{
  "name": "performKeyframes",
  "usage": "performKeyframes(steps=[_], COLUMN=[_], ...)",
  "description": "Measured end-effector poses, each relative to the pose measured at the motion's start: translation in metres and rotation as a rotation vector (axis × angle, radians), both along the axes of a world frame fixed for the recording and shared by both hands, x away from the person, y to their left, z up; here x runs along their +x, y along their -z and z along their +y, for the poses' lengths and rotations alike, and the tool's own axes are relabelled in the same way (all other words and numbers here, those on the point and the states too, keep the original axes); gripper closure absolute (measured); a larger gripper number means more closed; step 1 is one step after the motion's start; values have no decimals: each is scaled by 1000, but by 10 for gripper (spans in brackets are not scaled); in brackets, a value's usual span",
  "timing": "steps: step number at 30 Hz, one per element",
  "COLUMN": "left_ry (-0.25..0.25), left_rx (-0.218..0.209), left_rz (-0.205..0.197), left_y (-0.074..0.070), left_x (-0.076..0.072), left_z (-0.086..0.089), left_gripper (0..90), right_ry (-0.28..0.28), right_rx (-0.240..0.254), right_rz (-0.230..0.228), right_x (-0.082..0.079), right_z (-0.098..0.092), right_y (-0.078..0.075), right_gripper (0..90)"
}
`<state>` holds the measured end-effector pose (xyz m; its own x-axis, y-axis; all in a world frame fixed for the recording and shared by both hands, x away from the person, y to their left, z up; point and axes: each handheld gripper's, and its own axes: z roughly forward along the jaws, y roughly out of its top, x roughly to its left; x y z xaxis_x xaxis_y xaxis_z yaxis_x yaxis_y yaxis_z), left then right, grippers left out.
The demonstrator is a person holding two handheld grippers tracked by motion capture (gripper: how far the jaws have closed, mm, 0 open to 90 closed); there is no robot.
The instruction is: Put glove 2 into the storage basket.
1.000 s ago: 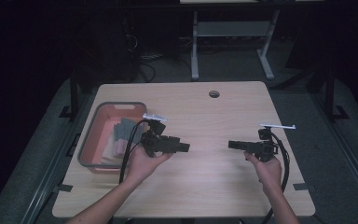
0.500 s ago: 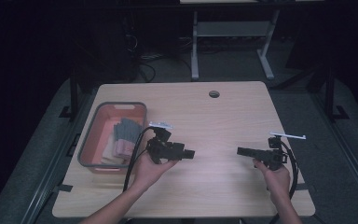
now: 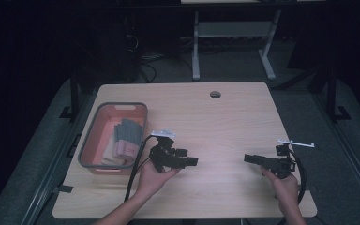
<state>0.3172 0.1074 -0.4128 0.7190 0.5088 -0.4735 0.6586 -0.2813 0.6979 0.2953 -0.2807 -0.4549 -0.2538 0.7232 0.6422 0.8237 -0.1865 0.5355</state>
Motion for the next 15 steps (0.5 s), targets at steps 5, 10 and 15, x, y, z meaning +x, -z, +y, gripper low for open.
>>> performKeyframes(steps=[5, 10, 15], left_ry=[9, 20, 20], left_rx=[0, 7, -11], left_rz=[-12, -23, -33], left_y=[6, 9, 12], left_x=[-7, -14, -21], left_z=[-1, -2, 0], left_gripper=[303, 293, 283], right_ry=[-11, -17, -21], right_rx=[-15, -18, -33], right_rz=[-21, -24, -34], right_x=[-11, -22, -33], right_z=[-3, -7, -8], right_y=[0, 4, 9], right_gripper=[338, 327, 299])
